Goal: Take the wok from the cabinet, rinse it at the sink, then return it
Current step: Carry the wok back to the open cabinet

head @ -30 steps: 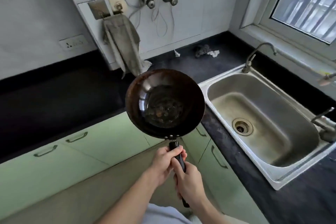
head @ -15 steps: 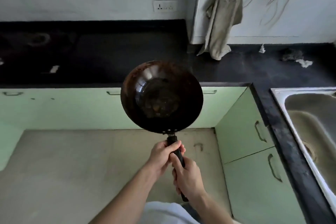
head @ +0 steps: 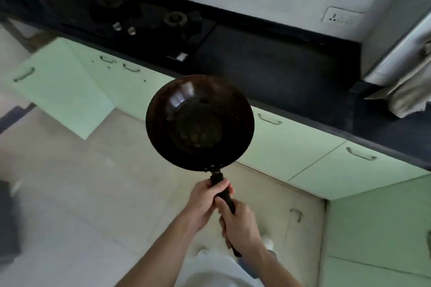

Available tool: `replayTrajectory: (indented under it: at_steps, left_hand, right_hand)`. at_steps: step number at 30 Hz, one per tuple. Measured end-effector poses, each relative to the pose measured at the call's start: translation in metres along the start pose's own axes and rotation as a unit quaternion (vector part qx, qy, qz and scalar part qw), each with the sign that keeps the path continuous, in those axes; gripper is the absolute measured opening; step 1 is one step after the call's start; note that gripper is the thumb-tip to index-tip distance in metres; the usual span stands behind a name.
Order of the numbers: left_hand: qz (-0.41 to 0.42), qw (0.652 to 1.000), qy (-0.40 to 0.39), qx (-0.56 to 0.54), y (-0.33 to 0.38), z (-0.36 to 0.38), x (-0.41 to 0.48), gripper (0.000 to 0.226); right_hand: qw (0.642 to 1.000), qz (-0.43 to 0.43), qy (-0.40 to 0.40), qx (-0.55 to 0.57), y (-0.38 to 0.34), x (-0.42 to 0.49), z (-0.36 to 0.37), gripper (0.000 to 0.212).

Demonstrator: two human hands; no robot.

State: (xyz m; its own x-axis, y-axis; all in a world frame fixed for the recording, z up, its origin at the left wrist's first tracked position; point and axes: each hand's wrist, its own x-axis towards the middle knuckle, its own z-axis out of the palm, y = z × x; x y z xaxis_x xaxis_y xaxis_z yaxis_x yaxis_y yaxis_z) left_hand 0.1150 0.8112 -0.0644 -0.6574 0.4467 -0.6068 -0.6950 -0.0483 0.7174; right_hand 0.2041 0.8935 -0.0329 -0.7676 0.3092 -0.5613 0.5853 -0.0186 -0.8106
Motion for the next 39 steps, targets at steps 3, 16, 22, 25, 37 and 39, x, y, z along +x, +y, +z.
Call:
replayTrajectory:
  at_steps: [3, 16, 22, 25, 37, 39]
  left_hand:
    - [0.015, 0.998, 0.041, -0.033, 0.008, -0.021, -0.001, 0.016]
    - [0.119, 0.945, 0.224, -0.207, 0.051, -0.055, 0.002, 0.012]
    - [0.147, 0.901, 0.307, -0.269, 0.048, -0.067, -0.007, 0.010]
    - [0.156, 0.880, 0.334, -0.299, 0.043, -0.081, -0.014, 0.015]
    - [0.186, 0.837, 0.369, -0.358, 0.058, -0.204, -0.028, 0.025]
    - [0.188, 0.841, 0.370, -0.347, 0.075, -0.237, -0.031, 0.027]
  right_hand:
    - [0.998, -0.004, -0.046, -0.041, -0.011, 0.013, 0.014, 0.034]
    - [0.957, -0.055, -0.242, -0.152, -0.070, 0.083, 0.045, 0.032]
    - [0.920, -0.094, -0.334, -0.182, -0.071, 0.099, 0.063, 0.032]
    - [0.899, -0.114, -0.366, -0.213, -0.069, 0.105, 0.082, 0.033]
    - [0.849, -0.135, -0.422, -0.286, -0.084, 0.131, 0.211, 0.032]
    - [0.853, -0.136, -0.418, -0.283, -0.095, 0.132, 0.245, 0.034]
